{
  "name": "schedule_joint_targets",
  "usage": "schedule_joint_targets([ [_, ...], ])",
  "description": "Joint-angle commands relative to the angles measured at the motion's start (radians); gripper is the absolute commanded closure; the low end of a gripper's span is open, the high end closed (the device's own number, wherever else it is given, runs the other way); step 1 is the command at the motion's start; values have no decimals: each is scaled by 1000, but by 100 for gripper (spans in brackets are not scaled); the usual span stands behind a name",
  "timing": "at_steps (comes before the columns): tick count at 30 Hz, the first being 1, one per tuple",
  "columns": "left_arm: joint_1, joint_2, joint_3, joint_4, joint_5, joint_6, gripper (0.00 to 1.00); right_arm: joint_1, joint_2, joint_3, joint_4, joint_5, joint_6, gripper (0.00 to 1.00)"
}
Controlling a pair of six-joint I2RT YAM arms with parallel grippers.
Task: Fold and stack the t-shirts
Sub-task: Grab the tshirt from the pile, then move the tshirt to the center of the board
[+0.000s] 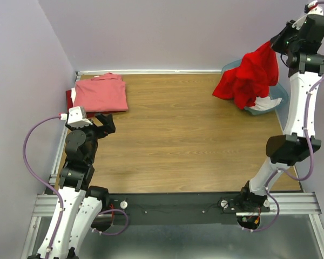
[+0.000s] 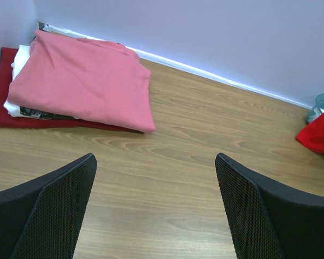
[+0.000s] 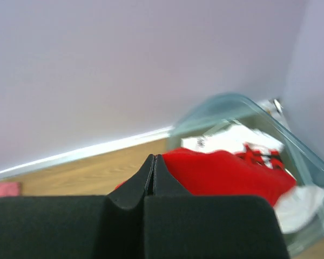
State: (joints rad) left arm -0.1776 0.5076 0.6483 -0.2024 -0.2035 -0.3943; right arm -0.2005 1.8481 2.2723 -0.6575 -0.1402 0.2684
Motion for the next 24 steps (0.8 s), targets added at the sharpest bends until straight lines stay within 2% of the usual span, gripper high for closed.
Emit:
schedule_joint_targets([
  [1, 6, -12, -15, 26, -16, -3, 2, 131, -64, 84, 7, -62, 20, 100],
  [7, 6, -1, -13, 32, 1, -2, 2, 334, -84, 210, 16, -56, 46, 100],
  [12, 6, -3, -13, 31, -8, -2, 2, 441, -127, 191, 79, -97, 116, 100],
  [16, 6, 11, -12, 21, -17, -3, 2, 458, -193, 70, 120, -128, 184, 99],
  [17, 4, 22, -10, 20, -19, -2, 2, 458, -229, -24, 125, -104, 187, 100],
  [20, 4, 54, -4, 18, -5, 8, 6, 457, -320, -216, 124, 80, 230, 100],
  [21, 4, 77, -1, 17, -5, 9, 7, 458, -334, -344, 125, 127, 245, 99],
  [22, 4, 77, 1, 14, -7, 11, 7, 458, -348, -421, 125, 136, 262, 98],
  [23, 4, 100, 8, 9, -7, 11, 7, 458, -361, -494, 125, 169, 282, 90],
  [24, 3, 109, 8, 12, -4, 12, 7, 458, -387, -648, 127, 185, 304, 66],
])
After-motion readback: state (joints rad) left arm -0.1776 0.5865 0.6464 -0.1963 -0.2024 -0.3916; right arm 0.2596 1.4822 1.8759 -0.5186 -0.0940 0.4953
